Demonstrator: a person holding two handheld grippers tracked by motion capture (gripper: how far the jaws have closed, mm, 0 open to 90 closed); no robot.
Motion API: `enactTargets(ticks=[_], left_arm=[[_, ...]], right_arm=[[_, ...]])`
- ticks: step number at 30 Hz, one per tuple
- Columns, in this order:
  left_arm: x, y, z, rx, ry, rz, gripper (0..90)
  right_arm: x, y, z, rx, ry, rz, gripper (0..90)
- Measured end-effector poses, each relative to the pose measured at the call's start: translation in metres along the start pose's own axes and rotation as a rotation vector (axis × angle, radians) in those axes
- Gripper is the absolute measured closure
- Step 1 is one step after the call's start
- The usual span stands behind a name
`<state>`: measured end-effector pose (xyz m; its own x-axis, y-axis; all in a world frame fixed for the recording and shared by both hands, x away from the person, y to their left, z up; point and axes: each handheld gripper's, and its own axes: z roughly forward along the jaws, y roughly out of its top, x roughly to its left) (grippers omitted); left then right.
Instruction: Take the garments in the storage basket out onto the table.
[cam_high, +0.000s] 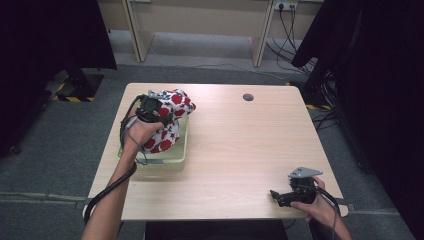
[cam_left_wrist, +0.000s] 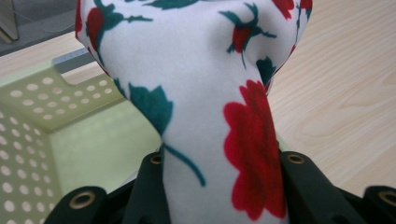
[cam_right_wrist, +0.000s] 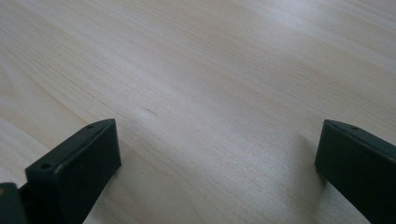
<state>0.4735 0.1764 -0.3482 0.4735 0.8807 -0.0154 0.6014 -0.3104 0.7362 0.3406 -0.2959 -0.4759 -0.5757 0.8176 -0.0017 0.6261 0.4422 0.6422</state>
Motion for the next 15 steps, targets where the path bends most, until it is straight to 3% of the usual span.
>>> enactTargets(ticks=[4, 15], left_arm=[[-0.004, 0.003, -0.002, -0.011, -0.021, -0.003, 69.1], [-0.026, 0.02, -0.01, -0.04, -0.068, 0.044, 69.1]], right_arm=[[0.0, 0.001, 0.0, 0.003, 0.0, -0.001, 0.3], [0.0, 0.0, 0.0, 0.002, 0.002, -0.002, 0.3]])
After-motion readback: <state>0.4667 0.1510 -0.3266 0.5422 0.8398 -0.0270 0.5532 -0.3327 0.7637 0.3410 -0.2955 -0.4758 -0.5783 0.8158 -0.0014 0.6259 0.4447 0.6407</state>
